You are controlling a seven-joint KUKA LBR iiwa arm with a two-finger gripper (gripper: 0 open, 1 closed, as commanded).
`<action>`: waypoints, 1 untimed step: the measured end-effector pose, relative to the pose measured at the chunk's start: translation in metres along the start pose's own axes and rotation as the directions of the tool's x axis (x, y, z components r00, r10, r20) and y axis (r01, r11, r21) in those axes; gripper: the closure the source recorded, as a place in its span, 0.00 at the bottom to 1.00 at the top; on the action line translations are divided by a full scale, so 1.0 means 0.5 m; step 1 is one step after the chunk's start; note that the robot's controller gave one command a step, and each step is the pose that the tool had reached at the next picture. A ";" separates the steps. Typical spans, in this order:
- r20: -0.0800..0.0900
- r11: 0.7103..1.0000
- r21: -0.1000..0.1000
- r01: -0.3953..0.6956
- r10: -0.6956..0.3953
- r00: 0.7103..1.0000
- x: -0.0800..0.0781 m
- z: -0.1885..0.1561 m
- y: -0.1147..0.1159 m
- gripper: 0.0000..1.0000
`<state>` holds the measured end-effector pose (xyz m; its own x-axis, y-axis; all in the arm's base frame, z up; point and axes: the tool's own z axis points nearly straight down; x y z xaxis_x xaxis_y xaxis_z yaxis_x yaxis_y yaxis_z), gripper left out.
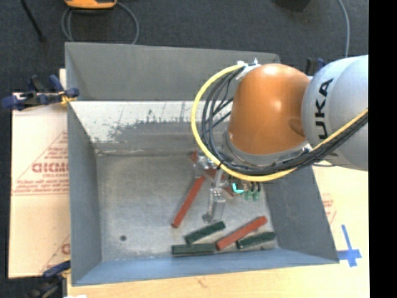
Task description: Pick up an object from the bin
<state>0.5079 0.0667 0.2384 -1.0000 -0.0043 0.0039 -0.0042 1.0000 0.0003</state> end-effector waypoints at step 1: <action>0.008 1.000 -0.001 -0.003 0.003 1.000 -0.003 -0.007 -0.001 0.00</action>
Offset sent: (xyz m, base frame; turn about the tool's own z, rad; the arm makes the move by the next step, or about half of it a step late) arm 0.0800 -0.0085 -0.1684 -0.3907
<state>0.5095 0.0664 0.2419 -1.0000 -0.0016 -0.0037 -0.0016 1.0000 0.0010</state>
